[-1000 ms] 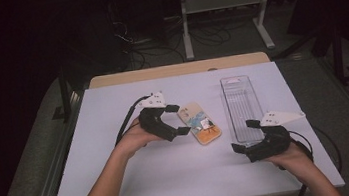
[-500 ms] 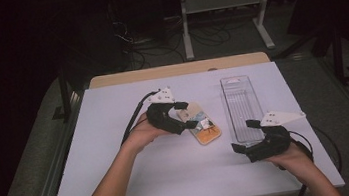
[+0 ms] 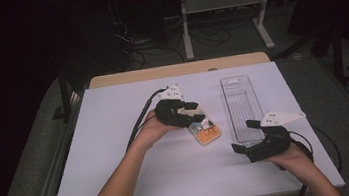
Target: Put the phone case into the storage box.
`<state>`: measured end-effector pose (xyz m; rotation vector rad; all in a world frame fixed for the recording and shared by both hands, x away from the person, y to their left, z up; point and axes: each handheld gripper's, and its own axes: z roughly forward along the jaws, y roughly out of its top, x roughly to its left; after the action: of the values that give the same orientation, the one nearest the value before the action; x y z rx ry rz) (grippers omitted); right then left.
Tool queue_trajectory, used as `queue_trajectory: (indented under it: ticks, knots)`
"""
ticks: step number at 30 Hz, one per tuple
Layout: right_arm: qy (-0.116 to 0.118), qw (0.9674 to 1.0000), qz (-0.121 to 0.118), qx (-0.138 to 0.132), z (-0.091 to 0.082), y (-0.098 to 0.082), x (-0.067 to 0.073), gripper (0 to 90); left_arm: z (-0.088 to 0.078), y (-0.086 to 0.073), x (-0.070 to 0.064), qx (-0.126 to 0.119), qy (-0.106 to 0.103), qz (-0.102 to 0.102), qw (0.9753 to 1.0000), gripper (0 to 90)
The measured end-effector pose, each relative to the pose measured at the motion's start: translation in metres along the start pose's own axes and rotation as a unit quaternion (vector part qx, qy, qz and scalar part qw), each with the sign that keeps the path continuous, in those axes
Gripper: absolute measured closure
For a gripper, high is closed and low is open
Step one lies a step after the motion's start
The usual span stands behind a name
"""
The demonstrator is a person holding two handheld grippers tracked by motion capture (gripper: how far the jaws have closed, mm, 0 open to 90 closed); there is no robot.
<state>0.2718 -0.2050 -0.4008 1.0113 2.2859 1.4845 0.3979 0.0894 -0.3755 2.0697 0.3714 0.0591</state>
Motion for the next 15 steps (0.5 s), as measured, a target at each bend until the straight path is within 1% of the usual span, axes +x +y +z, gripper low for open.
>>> queue_trajectory:
  ticks: [1,2,4,5,7,8,10,11,15]
  knots:
    - [0.0,1.0,-0.001,-0.001,0.0,0.0,0.0,0.7,0.003,0.0,0.0,-0.004,0.0,-0.005,1.0,47.3]
    - [0.0,1.0,-0.001,0.0,0.0,0.0,-0.001,0.7,0.004,0.0,0.001,-0.001,-0.002,-0.007,1.0,48.9]
    - [0.0,1.0,-0.001,-0.001,0.0,0.0,-0.001,0.7,0.008,0.001,0.001,-0.004,-0.001,-0.009,1.0,52.7]
    - [0.0,1.0,-0.001,-0.001,0.0,0.0,-0.001,0.7,0.01,0.001,0.002,0.0,0.0,-0.007,1.0,54.4]
    - [0.0,1.0,-0.001,-0.001,0.0,0.0,-0.001,0.7,0.014,0.001,0.002,-0.002,0.002,-0.011,0.9999,57.7]
    - [0.001,1.0,-0.001,-0.001,0.0,0.0,0.0,0.7,0.015,0.001,0.003,0.006,0.001,-0.008,0.9999,60.0]
    - [0.001,1.0,-0.002,0.0,0.0,0.0,0.0,0.7,0.02,0.0,0.004,0.007,0.002,-0.013,0.9999,64.3]
    - [0.001,1.0,-0.002,0.0,0.0,0.0,0.0,0.7,0.023,0.0,0.003,0.004,0.001,-0.02,0.9998,65.9]
    - [0.001,1.0,-0.001,-0.001,0.0,0.0,-0.001,0.7,0.032,0.0,0.004,0.01,0.001,-0.023,0.9997,71.8]
